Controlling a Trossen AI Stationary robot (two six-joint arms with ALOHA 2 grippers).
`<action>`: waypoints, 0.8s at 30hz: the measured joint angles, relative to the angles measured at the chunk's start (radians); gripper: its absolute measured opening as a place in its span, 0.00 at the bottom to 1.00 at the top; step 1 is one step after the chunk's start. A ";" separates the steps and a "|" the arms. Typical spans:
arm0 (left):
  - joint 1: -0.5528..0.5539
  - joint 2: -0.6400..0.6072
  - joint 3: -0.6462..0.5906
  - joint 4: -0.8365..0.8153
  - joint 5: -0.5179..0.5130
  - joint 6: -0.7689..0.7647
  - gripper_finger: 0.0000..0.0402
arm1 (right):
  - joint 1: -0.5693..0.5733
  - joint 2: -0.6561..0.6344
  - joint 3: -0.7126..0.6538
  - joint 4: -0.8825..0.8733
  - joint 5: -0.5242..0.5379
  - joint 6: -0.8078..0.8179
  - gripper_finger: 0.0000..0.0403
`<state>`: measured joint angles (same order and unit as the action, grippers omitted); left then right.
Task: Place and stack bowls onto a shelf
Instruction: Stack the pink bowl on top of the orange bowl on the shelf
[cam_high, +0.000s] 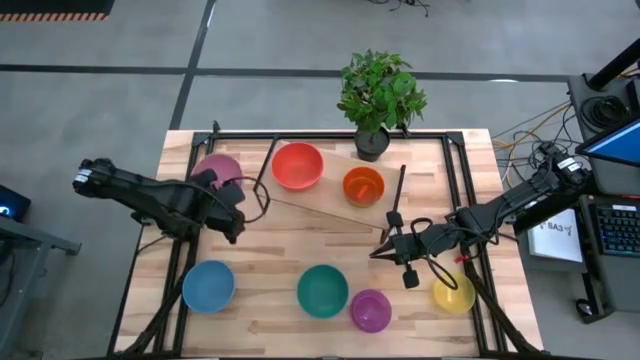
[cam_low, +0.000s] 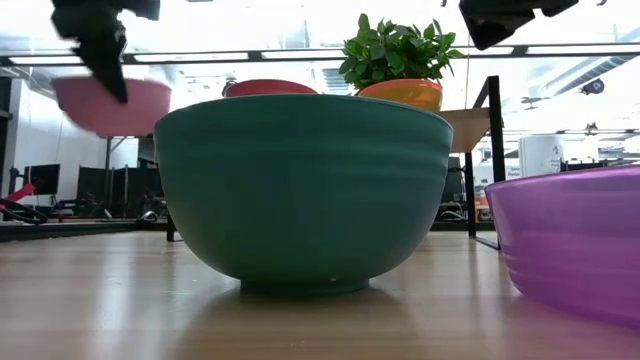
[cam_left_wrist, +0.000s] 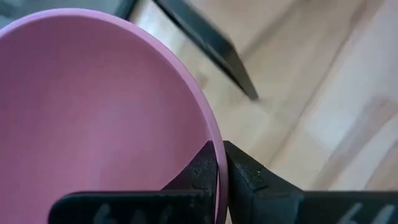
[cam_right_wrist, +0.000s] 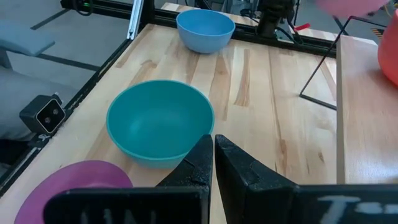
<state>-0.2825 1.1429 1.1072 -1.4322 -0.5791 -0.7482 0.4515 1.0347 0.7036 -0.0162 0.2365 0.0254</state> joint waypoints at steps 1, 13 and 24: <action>0.000 0.000 0.027 -0.004 -0.017 0.015 0.00 | 0.000 0.000 0.000 0.000 0.000 0.000 0.02; 0.000 0.000 0.241 0.284 -0.140 0.444 0.00 | 0.038 0.000 -0.012 -0.008 -0.009 0.082 0.02; 0.005 0.037 0.233 0.605 -0.137 0.733 0.00 | 0.074 0.000 -0.033 0.020 -0.008 0.082 0.02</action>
<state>-0.2778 1.1799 1.3403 -0.8272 -0.7163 -0.0149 0.5259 1.0344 0.6704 0.0042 0.2287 0.1070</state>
